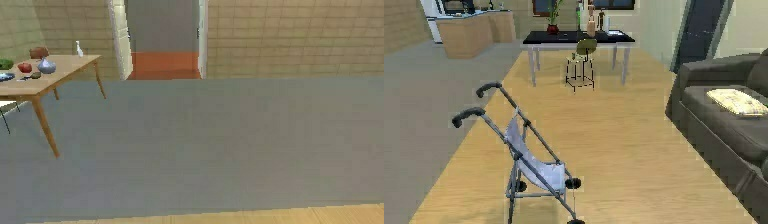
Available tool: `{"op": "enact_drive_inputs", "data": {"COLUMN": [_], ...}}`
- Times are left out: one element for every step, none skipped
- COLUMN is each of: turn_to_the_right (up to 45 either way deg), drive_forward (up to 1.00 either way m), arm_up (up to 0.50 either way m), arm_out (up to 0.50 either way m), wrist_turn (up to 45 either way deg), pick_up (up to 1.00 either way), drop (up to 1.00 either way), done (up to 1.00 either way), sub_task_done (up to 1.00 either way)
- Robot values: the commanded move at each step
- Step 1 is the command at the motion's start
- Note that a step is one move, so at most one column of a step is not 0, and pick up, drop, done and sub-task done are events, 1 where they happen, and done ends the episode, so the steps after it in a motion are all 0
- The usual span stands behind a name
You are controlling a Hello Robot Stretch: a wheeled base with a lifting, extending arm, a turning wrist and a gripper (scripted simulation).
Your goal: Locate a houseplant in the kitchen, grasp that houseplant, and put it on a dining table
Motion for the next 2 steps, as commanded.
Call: {"op": "enact_drive_inputs", "data": {"turn_to_the_right": [0.0, 45.0], "drive_forward": [0.75, 0.0], "arm_up": [0.0, 0.0], "arm_out": [0.0, 0.0], "wrist_turn": [0.0, 0.0], "pick_up": [0.0, 0.0], "drop": [0.0, 0.0], "done": [0.0, 0.0], "sub_task_done": [0.0, 0.0]}}
